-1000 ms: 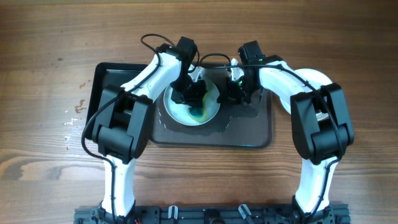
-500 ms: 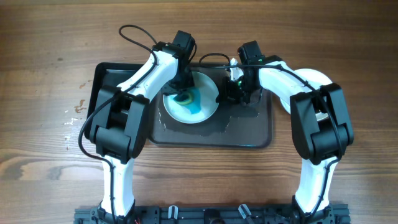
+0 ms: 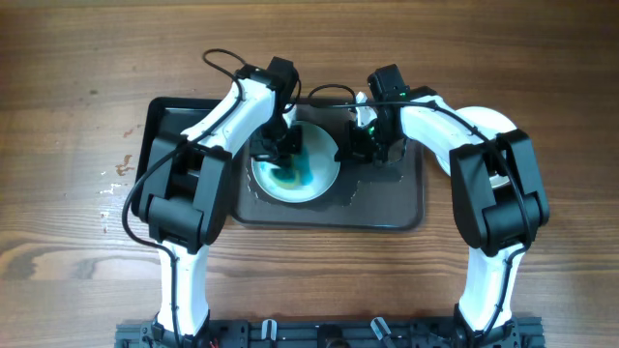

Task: Clean dirty plates on tray and stack at the side
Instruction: 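Scrub the third plate with the sponge while the right gripper holds it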

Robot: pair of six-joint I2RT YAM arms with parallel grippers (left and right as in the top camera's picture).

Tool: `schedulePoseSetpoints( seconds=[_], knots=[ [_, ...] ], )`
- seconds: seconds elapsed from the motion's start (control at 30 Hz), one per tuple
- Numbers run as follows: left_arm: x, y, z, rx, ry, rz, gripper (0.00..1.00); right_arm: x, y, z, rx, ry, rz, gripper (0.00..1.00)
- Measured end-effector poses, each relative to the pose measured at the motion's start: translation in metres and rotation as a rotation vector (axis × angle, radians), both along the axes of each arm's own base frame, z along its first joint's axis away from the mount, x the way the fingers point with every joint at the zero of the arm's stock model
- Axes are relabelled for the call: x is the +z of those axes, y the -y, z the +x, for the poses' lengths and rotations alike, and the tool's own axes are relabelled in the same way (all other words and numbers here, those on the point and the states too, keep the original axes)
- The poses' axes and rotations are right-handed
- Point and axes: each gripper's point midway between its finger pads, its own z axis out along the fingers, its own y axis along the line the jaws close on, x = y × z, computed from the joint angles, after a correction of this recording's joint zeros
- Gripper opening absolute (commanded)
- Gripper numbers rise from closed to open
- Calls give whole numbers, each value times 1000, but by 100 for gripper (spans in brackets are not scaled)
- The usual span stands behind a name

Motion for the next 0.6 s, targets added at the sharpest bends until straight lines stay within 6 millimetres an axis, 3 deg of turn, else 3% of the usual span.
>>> schedulePoseSetpoints(
  seconds=[0.17, 0.3, 0.47, 0.6],
  knots=[
    [3, 27, 13, -40, 57, -140, 4, 0, 1, 0, -3, -2, -1, 4],
    [2, 32, 33, -21, 141, -140, 4, 0, 4, 2, -16, -5, -1, 4],
    [-4, 16, 49, 100, 211, 9, 4, 0, 3, 3, -20, -5, -1, 4],
    [-4, -9, 56, 232, 266, 200, 4, 0, 3, 3, -19, 0, 1, 4]
  ],
)
